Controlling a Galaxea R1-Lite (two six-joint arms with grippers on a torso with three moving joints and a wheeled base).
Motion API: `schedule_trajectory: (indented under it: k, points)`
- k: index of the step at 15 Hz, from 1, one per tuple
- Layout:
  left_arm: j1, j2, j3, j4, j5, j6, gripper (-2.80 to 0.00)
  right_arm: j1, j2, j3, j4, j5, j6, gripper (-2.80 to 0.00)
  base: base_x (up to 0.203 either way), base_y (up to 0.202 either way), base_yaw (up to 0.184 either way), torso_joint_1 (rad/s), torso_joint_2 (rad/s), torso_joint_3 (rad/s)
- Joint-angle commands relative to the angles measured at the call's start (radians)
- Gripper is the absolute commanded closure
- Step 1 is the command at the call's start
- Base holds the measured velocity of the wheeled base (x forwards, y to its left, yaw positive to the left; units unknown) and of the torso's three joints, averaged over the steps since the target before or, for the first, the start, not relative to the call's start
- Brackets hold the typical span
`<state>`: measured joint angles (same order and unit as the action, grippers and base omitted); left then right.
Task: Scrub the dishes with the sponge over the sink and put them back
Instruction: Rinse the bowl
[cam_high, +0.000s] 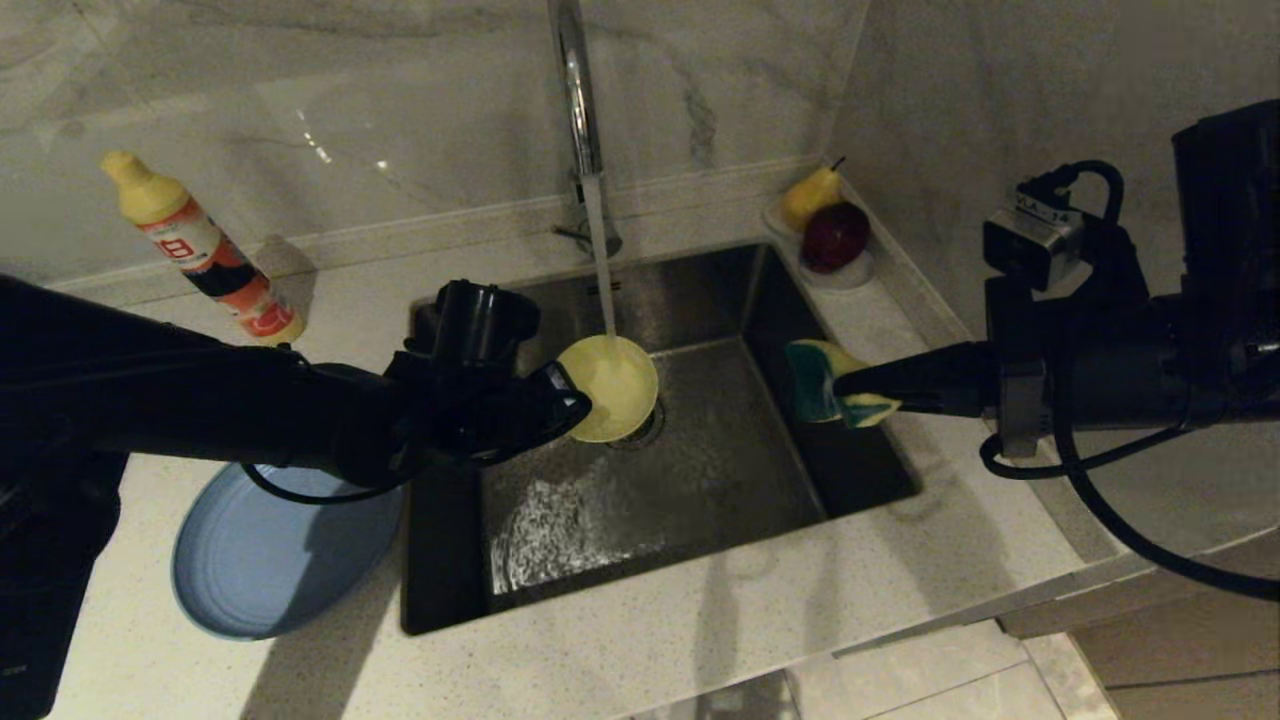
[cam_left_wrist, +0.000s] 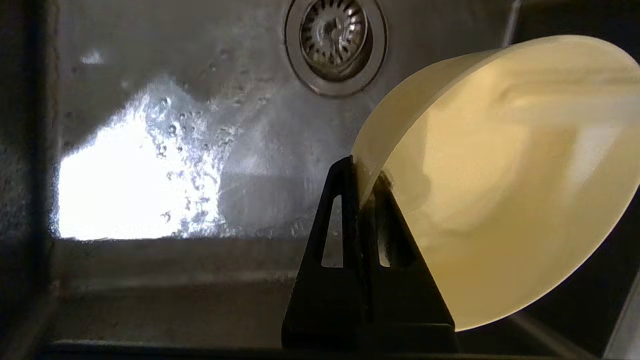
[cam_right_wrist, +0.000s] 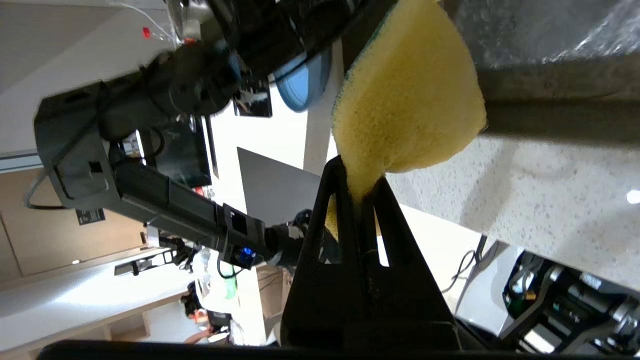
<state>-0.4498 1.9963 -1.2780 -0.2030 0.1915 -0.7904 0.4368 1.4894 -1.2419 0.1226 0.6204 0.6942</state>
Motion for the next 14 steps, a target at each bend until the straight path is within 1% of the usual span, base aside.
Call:
schedule_trajectory:
  k: [1,3,6,9,14]
  points:
    - [0.000,0.028,-0.044,0.024,0.002,-0.006,0.00,0.000,0.005,0.015,0.000,0.004,0.004,0.00,0.000,0.000,0.000,0.000,0.00,0.000]
    - [0.000,0.022,-0.050,0.053,0.000,-0.017,0.00,0.000,0.005,0.020,0.000,0.005,0.004,0.00,0.000,0.000,0.000,0.000,0.00,0.000]
    - [0.006,0.014,-0.039,0.055,0.003,-0.035,0.00,0.000,0.003,0.019,0.000,0.004,0.004,0.00,0.000,0.000,0.000,0.000,0.00,0.000]
    - [0.008,-0.022,-0.003,0.062,0.003,-0.036,0.00,0.000,-0.003,0.021,0.000,0.004,0.004,0.00,0.000,0.000,0.000,0.000,0.00,0.000]
    - [0.008,-0.050,0.020,0.088,0.003,-0.038,0.00,0.000,-0.014,0.019,0.002,0.004,0.005,0.00,0.000,0.000,0.000,0.000,0.00,0.000]
